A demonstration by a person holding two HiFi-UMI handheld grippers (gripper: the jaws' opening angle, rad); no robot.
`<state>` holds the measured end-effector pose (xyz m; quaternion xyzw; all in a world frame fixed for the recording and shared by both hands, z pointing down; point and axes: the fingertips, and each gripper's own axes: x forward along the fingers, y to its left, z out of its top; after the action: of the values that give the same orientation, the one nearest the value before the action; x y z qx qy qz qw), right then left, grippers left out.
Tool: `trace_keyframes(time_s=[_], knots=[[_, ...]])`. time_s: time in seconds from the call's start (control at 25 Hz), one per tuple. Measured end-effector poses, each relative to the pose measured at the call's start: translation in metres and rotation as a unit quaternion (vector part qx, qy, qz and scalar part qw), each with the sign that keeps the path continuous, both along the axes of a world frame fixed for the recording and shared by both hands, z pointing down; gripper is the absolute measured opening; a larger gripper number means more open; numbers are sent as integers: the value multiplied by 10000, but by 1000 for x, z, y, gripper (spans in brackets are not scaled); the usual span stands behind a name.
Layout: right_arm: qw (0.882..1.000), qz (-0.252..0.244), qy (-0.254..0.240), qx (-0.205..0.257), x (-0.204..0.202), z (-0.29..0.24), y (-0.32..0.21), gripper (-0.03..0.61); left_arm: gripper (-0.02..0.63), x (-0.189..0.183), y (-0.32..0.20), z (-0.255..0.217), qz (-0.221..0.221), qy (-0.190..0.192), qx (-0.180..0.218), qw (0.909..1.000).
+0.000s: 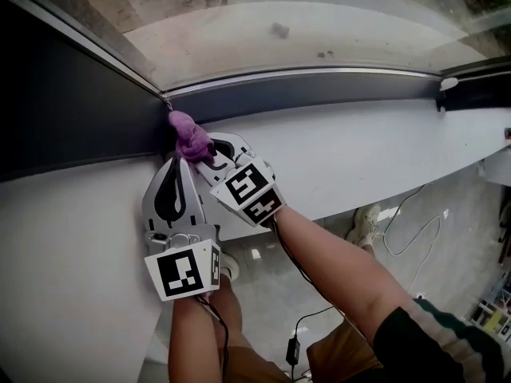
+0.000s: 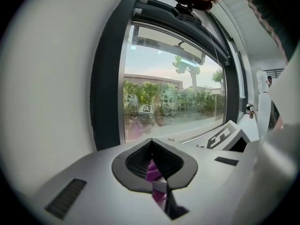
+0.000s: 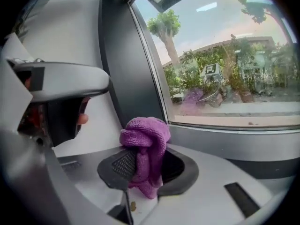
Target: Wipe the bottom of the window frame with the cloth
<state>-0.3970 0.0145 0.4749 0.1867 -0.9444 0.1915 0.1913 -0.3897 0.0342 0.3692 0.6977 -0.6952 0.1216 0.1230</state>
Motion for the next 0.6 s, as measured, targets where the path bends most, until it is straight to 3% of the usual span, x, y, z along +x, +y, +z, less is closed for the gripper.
trace_keyframes(time_s=[0.6], knots=[[9973, 69, 615, -389, -1, 40, 0, 115, 9, -17, -9, 23, -66, 58, -230, 9997]])
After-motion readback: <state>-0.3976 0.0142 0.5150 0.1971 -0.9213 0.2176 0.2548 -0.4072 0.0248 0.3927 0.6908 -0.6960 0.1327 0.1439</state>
